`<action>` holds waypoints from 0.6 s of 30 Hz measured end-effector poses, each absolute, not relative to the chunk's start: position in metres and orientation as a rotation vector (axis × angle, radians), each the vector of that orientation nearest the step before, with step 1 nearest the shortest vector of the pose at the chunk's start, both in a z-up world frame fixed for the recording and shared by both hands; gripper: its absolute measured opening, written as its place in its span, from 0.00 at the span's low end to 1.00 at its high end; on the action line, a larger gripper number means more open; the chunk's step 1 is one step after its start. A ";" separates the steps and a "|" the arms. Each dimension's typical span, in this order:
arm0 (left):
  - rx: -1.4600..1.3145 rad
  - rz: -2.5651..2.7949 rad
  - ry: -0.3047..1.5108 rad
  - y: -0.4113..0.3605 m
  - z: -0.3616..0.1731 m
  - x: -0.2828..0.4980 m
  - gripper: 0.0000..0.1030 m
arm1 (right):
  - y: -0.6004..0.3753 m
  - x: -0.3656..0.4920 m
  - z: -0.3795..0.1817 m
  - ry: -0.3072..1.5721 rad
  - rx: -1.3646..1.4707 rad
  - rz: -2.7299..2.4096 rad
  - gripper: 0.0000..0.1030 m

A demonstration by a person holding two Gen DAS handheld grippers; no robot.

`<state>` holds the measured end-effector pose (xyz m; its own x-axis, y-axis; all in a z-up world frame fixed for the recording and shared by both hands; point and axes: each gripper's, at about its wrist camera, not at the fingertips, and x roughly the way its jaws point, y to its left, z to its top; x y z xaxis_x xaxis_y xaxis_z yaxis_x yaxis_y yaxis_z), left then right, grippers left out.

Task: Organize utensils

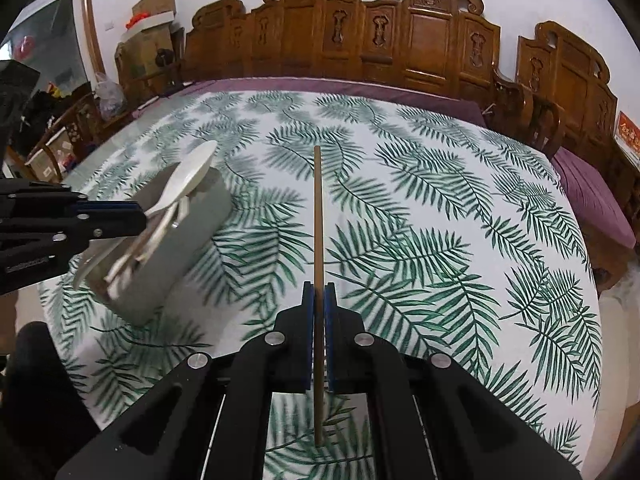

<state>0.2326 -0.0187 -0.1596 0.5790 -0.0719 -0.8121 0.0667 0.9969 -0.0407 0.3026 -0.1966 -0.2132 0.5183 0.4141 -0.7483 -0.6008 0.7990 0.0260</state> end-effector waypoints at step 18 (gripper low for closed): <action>-0.052 -0.041 0.948 0.035 -0.166 0.215 0.00 | -0.168 0.285 -0.198 0.792 -0.251 0.660 0.06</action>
<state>0.2148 0.0348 -0.1661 0.5826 -0.0575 -0.8107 0.0120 0.9980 -0.0621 0.2852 -0.1680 -0.1978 0.5166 0.4521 -0.7271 -0.6332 0.7734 0.0310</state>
